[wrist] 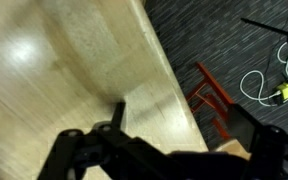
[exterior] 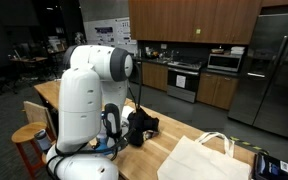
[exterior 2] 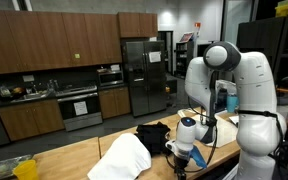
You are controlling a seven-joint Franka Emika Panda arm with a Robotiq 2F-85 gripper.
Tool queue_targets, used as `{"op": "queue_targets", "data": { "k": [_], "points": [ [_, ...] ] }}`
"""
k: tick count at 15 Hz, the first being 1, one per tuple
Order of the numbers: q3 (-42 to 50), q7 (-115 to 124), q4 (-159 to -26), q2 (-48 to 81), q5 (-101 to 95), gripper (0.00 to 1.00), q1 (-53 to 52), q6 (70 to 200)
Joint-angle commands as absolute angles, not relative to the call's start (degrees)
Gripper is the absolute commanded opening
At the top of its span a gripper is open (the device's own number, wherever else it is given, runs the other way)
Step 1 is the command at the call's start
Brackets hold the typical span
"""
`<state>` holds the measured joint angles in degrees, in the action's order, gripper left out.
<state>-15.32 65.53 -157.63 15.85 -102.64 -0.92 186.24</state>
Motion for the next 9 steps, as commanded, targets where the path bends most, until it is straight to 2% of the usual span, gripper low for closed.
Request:
{"op": "queue_targets", "data": {
  "k": [1, 9],
  "points": [
    [-14.76, 63.70, -157.80, 15.73, -102.64, 1.00, -1.41, 186.35],
    [-14.93, 64.72, -157.55, 13.10, -101.77, 1.00, -1.16, 186.05]
  ]
}}
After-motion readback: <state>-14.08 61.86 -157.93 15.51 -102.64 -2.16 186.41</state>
